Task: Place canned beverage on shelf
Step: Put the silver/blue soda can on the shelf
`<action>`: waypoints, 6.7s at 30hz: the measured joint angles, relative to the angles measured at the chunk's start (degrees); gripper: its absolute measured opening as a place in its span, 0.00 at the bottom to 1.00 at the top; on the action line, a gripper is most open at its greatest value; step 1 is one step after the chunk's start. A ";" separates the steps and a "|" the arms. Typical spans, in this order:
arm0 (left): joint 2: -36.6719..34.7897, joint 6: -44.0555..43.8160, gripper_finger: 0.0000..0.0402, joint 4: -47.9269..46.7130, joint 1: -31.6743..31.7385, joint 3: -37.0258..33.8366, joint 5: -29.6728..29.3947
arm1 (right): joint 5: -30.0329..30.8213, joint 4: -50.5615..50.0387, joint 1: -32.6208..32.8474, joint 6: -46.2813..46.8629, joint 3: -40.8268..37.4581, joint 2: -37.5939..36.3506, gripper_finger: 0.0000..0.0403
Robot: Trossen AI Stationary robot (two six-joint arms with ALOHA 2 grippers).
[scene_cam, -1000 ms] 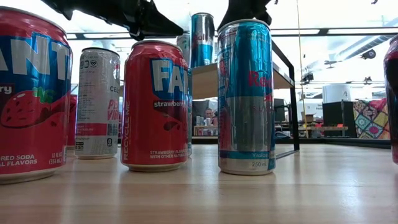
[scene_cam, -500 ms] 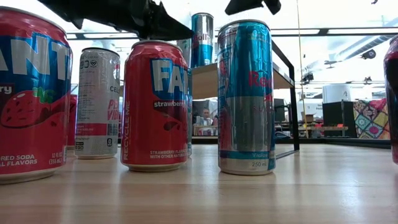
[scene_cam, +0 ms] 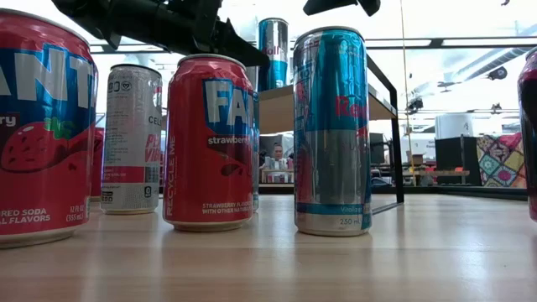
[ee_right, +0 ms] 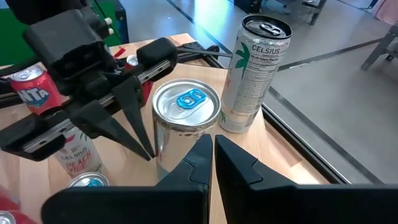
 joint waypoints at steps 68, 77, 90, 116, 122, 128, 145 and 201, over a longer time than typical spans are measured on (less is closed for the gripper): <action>-21.40 -1.54 0.00 -1.21 -4.43 -8.45 0.02 | -5.75 2.69 -6.07 -5.11 9.43 9.51 0.02; -21.40 -1.52 0.00 -1.31 -4.43 -8.61 0.00 | -2.37 2.24 -6.05 -4.56 9.38 11.08 0.02; -21.40 -1.52 0.00 -1.28 -4.43 -8.61 0.00 | 1.70 -1.65 -6.05 -0.10 9.38 11.08 0.02; -19.03 -1.72 0.00 -1.68 -4.43 -8.66 0.00 | 1.45 -1.96 -4.21 1.77 12.11 10.54 0.02; -13.71 -1.16 0.00 4.91 -3.59 -8.58 0.02 | 1.45 -5.24 -2.97 -0.16 15.47 10.42 0.02; -6.36 -1.53 0.00 11.54 -0.96 -6.89 -0.02 | 1.45 -9.18 -2.34 -0.12 17.03 10.38 0.02; 3.76 -1.09 0.00 8.06 -0.27 0.96 -0.09 | 1.53 -12.53 -2.42 -0.14 17.03 10.41 0.02; -2.97 3.41 0.00 -5.50 4.66 1.14 -1.89 | -6.18 -15.31 -9.33 -4.05 14.03 10.21 0.02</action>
